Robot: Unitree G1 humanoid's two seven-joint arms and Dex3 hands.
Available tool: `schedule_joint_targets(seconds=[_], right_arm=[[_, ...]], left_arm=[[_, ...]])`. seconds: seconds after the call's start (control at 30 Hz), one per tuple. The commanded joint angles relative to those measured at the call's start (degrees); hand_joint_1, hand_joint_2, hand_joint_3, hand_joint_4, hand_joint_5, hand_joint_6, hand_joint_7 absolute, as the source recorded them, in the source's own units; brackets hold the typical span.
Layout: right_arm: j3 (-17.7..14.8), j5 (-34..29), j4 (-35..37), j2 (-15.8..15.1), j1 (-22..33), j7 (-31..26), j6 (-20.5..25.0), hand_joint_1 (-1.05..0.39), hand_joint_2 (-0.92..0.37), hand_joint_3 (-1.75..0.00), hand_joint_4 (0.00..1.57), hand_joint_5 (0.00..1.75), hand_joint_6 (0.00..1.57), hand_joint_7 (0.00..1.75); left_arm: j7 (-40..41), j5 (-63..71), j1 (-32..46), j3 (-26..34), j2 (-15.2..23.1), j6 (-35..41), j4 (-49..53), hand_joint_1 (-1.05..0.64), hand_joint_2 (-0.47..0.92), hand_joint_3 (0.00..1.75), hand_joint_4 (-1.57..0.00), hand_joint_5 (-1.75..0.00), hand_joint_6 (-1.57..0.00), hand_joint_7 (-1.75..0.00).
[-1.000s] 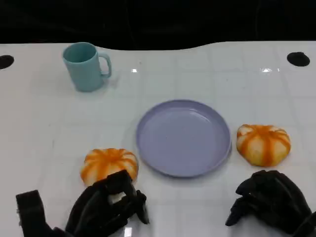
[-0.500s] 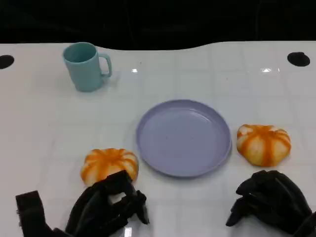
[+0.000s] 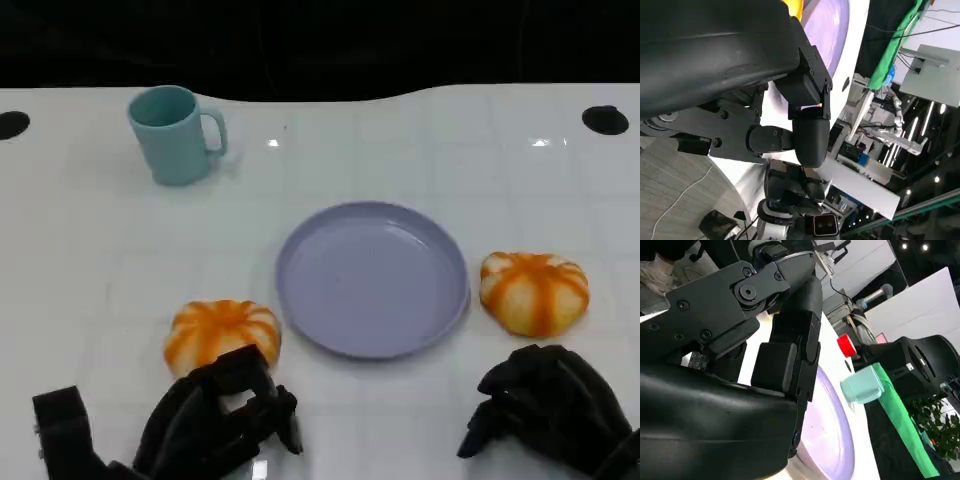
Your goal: Grasp the bread from the table and place it into the plate.
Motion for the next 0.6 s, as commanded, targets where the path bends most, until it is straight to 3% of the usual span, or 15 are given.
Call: schedule_joint_targets(seconds=[0.03, 0.33, 0.53, 0.6], right_arm=[[-0.09, -0.32, 0.48, -0.95, 1.03, -0.36, 1.21, -0.64, -0.71, 0.0, 1.57, 0.32, 1.57, 0.05], [-0.52, 0.25, 1.08, -0.64, 0.82, 0.28, 0.98, -0.63, -0.71, 0.0, 1.57, 0.3, 1.57, 0.03], [-0.25, 0.22, -0.28, -0.44, 1.31, -0.56, 1.74, -0.64, -0.71, 0.0, 1.57, 0.3, 1.57, 0.04], [-0.26, 0.27, -0.33, -0.47, 1.3, -0.4, 1.79, -0.63, -0.71, 0.0, 1.57, 0.3, 1.57, 0.04]], left_arm=[[0.44, 0.8, 1.8, 0.25, 1.18, -0.32, 2.48, -0.57, 0.92, 0.23, -0.67, -1.74, -0.72, -1.37], [1.18, -0.15, 1.83, 1.11, 1.11, -1.54, 0.25, -0.58, 0.92, 0.21, -0.67, -1.75, -0.73, -1.34], [4.49, 4.97, 2.46, 0.27, 2.8, -9.99, -2.7, -0.65, 0.92, 0.23, -0.57, -1.44, -0.75, -0.8], [7.05, 8.28, 2.7, -0.68, 3.97, -12.71, -4.36, -0.66, 0.92, 0.25, -0.56, -1.38, -0.72, -0.71]])
